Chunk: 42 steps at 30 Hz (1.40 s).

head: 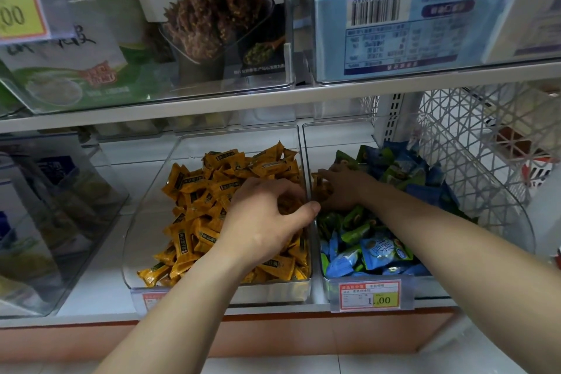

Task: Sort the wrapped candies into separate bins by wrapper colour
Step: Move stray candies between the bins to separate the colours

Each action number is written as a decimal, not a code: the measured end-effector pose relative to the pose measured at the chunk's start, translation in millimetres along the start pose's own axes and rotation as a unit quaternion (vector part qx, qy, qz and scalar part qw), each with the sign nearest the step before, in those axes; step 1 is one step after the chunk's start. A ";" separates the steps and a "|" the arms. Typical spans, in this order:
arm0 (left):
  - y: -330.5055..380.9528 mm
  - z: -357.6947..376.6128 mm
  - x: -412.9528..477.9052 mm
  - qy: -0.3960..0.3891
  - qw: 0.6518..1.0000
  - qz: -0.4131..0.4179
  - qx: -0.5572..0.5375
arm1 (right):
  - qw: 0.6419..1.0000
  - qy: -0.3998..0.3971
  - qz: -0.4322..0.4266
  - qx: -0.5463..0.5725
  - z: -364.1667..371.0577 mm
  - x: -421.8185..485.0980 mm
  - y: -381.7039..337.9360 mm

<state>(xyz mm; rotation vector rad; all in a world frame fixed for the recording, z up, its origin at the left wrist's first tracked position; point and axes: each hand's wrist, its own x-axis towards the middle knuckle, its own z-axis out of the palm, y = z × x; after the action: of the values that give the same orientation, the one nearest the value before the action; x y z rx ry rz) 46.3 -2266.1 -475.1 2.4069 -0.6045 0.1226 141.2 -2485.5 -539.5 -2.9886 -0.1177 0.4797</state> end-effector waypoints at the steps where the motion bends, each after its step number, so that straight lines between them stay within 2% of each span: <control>1: -0.4 0.2 0.3 0.003 1.000 -0.002 0.000 | 1.000 -0.019 -0.001 0.005 0.7 2.1 -1.0; 4: 1.5 0.8 0.1 0.013 1.000 -0.009 0.010 | 0.998 -0.055 0.000 -0.005 1.9 6.0 -1.3; 7: 2.9 1.1 -0.4 0.014 1.000 -0.017 0.011 | 0.999 -0.034 -0.010 -0.011 2.6 5.9 -2.7; 13: 3.2 2.4 -0.1 0.021 0.999 -0.022 0.010 | 0.996 0.010 -0.084 0.037 2.0 2.1 -12.3; 19: 1.2 1.9 0.9 0.011 1.000 -0.023 -0.001 | 0.972 0.083 -0.103 0.196 4.5 -4.6 -6.1; 22: 1.0 1.7 0.6 0.014 1.000 -0.017 -0.001 | 0.922 0.173 -0.080 0.337 -6.7 -14.0 -0.1; 25: 0.9 2.5 0.9 0.014 1.000 -0.017 -0.002 | 0.857 0.210 -0.052 0.467 -25.2 -28.4 5.5; 30: 4.1 0.6 0.3 -0.003 1.000 -0.017 -0.005 | 0.818 0.212 -0.041 0.533 -49.0 -61.7 10.6; 33: 19.9 1.6 0.9 0.063 0.997 -0.005 0.037 | 0.786 0.213 -0.037 0.579 -55.6 -89.7 10.8; 36: 55.2 11.9 -2.4 0.118 0.987 0.048 0.096 | 0.759 0.232 -0.011 0.608 -53.9 -120.3 7.7; 39: 84.6 33.9 -8.4 0.072 0.985 0.105 0.121 | 0.691 0.232 -0.025 0.685 -43.2 -147.7 3.3; 42: 95.2 50.3 -11.7 0.052 0.988 0.119 0.087 | 0.617 0.228 -0.001 0.753 -34.9 -164.2 -0.6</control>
<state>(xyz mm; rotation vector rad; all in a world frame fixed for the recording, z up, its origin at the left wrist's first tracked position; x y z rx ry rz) -10.4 -2357.6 -463.1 2.4672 -0.8609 0.4139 -3.3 -2503.8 -456.0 -1.2974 0.2317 -0.2105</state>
